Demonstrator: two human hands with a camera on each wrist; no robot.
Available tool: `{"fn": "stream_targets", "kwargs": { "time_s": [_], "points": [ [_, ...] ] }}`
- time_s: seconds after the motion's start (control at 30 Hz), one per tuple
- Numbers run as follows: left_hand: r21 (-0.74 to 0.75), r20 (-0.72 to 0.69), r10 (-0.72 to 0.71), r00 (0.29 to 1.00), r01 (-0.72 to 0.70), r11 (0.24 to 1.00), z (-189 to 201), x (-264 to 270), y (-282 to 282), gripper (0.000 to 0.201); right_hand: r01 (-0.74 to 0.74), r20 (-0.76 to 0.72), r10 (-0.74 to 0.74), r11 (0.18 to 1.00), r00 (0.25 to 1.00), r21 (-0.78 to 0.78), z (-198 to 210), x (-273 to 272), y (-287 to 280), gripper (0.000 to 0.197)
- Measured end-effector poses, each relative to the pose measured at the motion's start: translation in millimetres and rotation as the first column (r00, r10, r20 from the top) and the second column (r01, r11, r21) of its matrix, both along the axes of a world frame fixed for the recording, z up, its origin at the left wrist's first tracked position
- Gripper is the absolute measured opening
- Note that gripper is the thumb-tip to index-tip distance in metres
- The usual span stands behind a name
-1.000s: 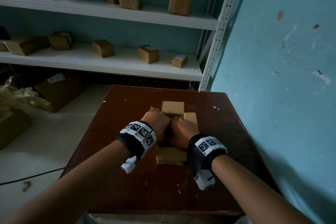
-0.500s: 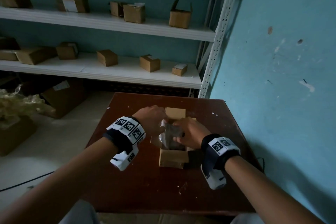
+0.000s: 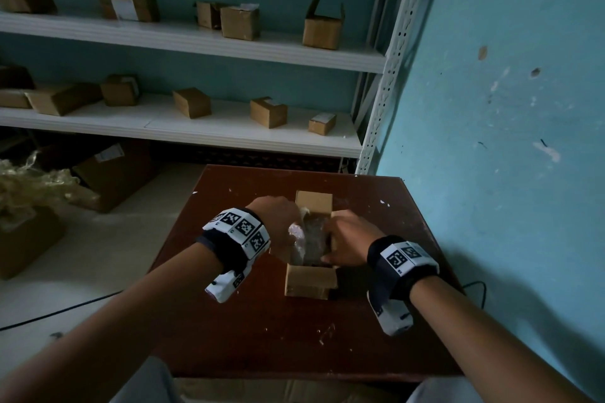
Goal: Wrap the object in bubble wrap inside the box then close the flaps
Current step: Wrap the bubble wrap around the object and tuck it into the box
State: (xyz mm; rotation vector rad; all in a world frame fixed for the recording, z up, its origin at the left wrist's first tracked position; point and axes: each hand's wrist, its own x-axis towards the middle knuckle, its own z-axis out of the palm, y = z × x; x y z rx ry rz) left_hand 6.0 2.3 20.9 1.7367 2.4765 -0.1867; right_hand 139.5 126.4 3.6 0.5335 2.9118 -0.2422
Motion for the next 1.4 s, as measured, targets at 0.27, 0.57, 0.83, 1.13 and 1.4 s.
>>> {"fn": "stream_targets", "kwargs": {
  "time_s": [0.27,0.57,0.83,1.13,1.4],
  "points": [
    [-0.168,-0.098,-0.142,0.985,0.124,0.978,-23,5,14,0.043,-0.031,0.091,0.029,0.999,0.995,0.014,-8,-5,0,0.036],
    [-0.170,-0.068,-0.139,0.988,0.126,0.977,-27,9,18,0.040,-0.046,0.024,0.047,0.997,0.999,-0.068,-5,-1,-5,0.041],
    [-0.012,-0.127,-0.210,0.969,0.210,0.978,-39,1,24,0.045,-0.065,0.118,0.062,0.998,0.991,0.017,-5,-3,-4,0.058],
    [-0.029,-0.174,-0.181,0.968,0.179,0.983,-49,0,22,0.044,-0.042,0.214,0.037,0.999,0.976,0.017,-15,-13,1,0.070],
    [-0.119,-0.253,-0.133,0.958,0.106,0.987,-58,-1,31,0.051,-0.017,0.218,0.003,0.998,0.976,0.062,-33,-29,11,0.052]
  ]
}}
